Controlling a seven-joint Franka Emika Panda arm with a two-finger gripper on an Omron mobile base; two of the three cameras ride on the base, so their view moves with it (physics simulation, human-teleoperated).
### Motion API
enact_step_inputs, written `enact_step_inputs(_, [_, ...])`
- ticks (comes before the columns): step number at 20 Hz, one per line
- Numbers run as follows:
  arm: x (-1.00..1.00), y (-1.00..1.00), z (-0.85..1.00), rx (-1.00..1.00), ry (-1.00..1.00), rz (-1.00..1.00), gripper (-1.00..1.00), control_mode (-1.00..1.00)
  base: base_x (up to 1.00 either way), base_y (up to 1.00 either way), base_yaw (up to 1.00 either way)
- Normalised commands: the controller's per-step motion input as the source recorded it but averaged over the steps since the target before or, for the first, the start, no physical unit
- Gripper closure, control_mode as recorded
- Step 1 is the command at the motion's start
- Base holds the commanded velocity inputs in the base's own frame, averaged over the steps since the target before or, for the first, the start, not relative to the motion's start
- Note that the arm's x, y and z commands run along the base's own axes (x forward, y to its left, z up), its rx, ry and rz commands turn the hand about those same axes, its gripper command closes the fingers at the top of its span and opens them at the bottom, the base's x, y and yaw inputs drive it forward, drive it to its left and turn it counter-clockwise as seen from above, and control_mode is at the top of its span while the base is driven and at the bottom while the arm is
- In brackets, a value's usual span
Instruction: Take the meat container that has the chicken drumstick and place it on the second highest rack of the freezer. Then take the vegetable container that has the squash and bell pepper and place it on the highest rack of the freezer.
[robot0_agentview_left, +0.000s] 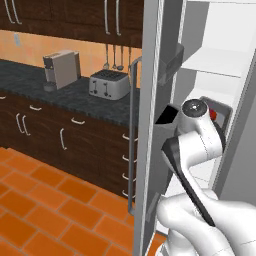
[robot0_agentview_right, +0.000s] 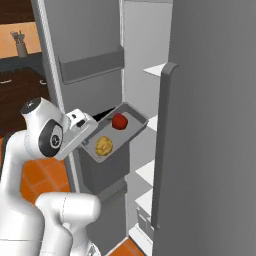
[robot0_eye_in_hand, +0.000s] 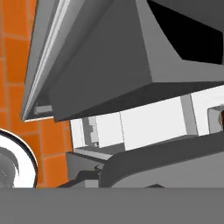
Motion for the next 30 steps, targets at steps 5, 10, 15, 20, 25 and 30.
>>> enact_step_inputs(5, [0.38, -0.37, 0.92, -0.06, -0.09, 0.11, 1.0, -1.0, 0.0, 0.0, 0.0])
enact_step_inputs(10, [0.51, -0.2, 0.5, -0.06, -0.01, 0.01, 1.0, -1.0, 0.0, 0.0, 0.0])
enact_step_inputs(15, [0.56, -0.12, 0.49, -0.09, -0.01, 0.0, 1.0, -1.0, 0.0, 0.0, 0.0])
enact_step_inputs(20, [0.81, -0.39, 0.4, -0.06, 0.02, 0.0, 1.0, -1.0, 0.0, 0.0, 0.0])
enact_step_inputs(25, [1.0, -0.46, 0.07, 0.0, 0.02, 0.0, 1.0, -1.0, 0.0, 0.0, 0.0])
enact_step_inputs(30, [0.99, -0.65, 0.24, 0.0, 0.0, 0.0, 1.0, -1.0, 0.0, 0.0, 0.0])
